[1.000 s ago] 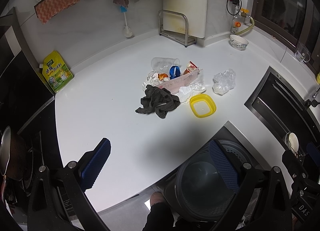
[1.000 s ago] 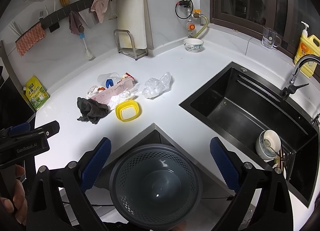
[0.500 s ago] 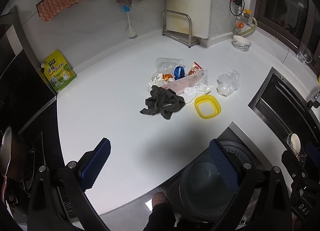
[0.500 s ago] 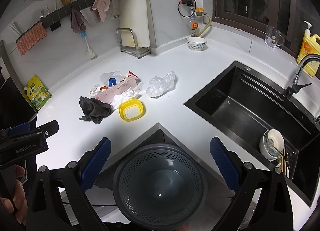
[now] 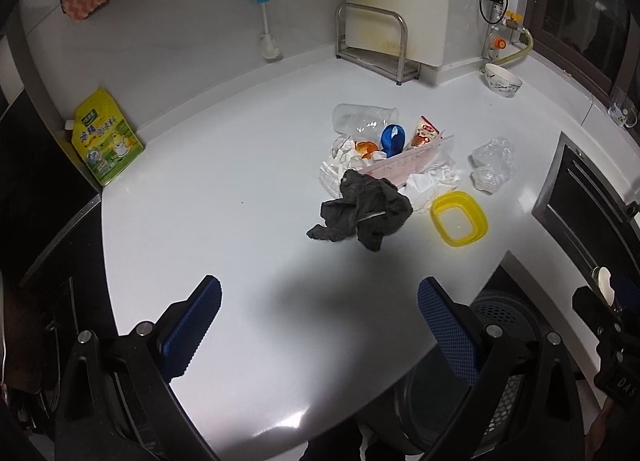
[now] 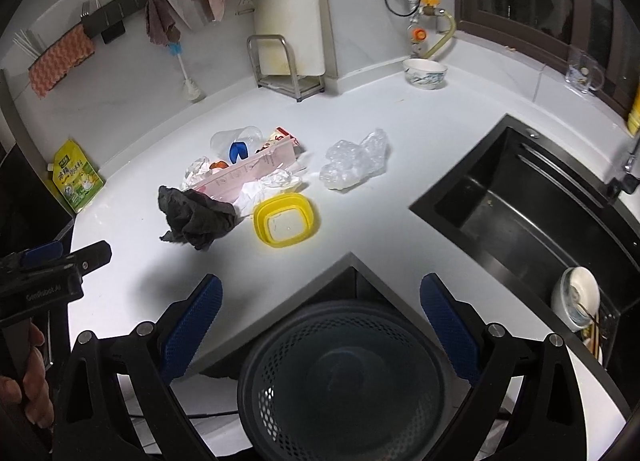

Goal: Collect trash
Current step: 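Reach the left tool to the dark cloth while the right tool reaches the yellow lid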

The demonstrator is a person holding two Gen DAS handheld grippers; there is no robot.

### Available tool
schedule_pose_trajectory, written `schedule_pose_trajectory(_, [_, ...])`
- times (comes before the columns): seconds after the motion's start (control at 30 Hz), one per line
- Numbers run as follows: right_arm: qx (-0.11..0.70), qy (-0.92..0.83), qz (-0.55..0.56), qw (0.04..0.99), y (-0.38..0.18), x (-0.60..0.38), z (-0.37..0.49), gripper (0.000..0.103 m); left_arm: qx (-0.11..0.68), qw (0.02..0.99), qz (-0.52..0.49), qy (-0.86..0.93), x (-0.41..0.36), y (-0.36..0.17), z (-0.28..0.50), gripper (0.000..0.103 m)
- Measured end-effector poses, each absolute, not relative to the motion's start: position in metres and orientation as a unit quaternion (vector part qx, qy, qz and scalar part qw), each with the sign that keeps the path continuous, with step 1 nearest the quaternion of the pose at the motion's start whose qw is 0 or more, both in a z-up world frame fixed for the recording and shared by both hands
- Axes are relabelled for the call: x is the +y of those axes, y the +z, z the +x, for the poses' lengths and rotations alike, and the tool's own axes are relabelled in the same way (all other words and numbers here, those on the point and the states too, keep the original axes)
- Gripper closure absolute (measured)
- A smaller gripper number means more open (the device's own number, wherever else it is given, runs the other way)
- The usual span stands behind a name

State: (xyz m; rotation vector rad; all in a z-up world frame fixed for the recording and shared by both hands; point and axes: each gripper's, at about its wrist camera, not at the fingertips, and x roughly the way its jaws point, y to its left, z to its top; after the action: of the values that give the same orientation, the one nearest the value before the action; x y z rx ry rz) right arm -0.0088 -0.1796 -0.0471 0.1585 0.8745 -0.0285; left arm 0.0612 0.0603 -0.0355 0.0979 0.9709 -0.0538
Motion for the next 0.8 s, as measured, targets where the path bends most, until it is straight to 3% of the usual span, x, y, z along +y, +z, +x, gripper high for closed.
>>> schedule_pose_trajectory(0.5, [0.448, 0.008, 0.049, 0.893, -0.128, -0.153, 0.091, 0.009, 0.447, 0.890, 0.030, -0.079, 0.065, -0.092, 0.102, 0.006])
schedule_pose_trajectory(0.8, [0.438, 0.023, 0.027, 0.898, -0.146, -0.140, 0.118, 0.008, 0.431, 0.899, 0.018, -0.080, 0.066, -0.115, 0.116, 0.006])
